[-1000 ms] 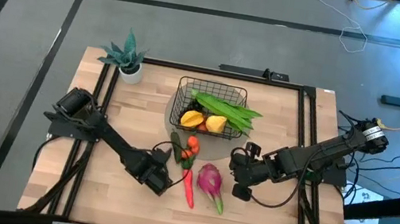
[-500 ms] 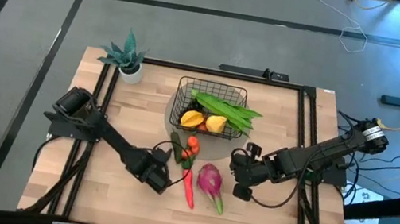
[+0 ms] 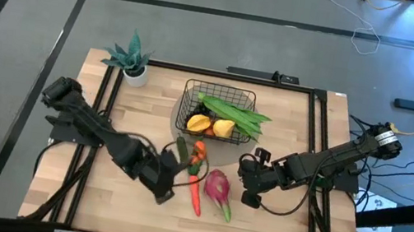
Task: Build produce basket
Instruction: Put the eggplant into the wire basket, then put the green chili pepper into the wire basket
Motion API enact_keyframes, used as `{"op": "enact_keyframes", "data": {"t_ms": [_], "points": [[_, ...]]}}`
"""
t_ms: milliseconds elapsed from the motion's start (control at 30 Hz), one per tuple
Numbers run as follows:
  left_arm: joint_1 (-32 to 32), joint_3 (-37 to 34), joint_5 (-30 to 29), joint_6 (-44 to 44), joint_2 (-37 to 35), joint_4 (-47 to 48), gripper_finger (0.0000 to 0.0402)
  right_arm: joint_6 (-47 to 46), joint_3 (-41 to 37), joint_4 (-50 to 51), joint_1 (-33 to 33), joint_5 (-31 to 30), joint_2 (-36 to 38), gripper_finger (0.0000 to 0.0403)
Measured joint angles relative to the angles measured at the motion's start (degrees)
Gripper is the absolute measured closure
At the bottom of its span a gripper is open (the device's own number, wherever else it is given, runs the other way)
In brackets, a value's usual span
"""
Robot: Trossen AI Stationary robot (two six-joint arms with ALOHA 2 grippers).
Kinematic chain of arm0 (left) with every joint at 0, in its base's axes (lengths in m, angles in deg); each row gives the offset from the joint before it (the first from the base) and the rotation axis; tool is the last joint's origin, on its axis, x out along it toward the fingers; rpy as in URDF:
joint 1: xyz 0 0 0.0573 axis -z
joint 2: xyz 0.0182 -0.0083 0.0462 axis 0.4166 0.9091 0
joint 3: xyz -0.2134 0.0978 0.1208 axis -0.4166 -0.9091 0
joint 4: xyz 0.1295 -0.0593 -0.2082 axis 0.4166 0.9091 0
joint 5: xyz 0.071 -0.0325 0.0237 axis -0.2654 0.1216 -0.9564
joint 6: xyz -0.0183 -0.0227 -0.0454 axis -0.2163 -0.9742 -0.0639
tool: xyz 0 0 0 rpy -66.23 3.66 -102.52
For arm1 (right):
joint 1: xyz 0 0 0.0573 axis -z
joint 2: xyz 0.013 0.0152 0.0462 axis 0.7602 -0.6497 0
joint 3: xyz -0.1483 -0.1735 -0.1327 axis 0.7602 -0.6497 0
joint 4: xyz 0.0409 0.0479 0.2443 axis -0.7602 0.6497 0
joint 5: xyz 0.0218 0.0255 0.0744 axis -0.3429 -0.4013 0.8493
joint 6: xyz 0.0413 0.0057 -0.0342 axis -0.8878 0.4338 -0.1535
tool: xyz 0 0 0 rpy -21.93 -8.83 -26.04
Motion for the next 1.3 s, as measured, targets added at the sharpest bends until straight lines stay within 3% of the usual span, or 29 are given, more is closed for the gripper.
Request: {"op": "enact_keyframes", "data": {"t_ms": [200,267,500,600,733,933,1167,1300], "points": [[-5.7,7.6,-25.2,25.3,-1.4,1.4,0.0284,0.1,0.0,-0.5,0.0,0.0,0.0,0.0287],[-10.0,10.1,-25.6,35.3,-1.4,0.8,0.0284,0.0,0.0,-0.5,0.0,0.0,0.0,0.0287],[-28.4,10.9,-14.4,60.6,-0.4,-3.2,0.0284,-0.1,0.0,-0.8,0.0,1.5,0.0,0.0287],[-34.5,9.8,-13.9,62.5,-0.2,-2.3,0.0278,-1.5,0.0,-0.8,0.0,1.6,0.0,0.0287],[-38.4,9.5,-7.2,62.6,0.5,-2.4,0.0240,-1.7,0.0,-0.8,0.0,1.6,0.0,0.0287],[-38.9,9.5,-4.4,62.9,1.0,-3.3,0.0190,-1.7,0.0,-0.8,0.0,1.5,0.0,0.0287],[-38.4,9.5,-4.3,59.0,0.9,-3.1,0.0181,-1.7,0.0,-0.8,0.0,1.5,0.0,0.0287],[-36.7,9.5,3.0,53.2,0.9,1.3,0.0181,-2.2,0.0,-0.8,0.0,1.5,0.0,0.0287]]}}
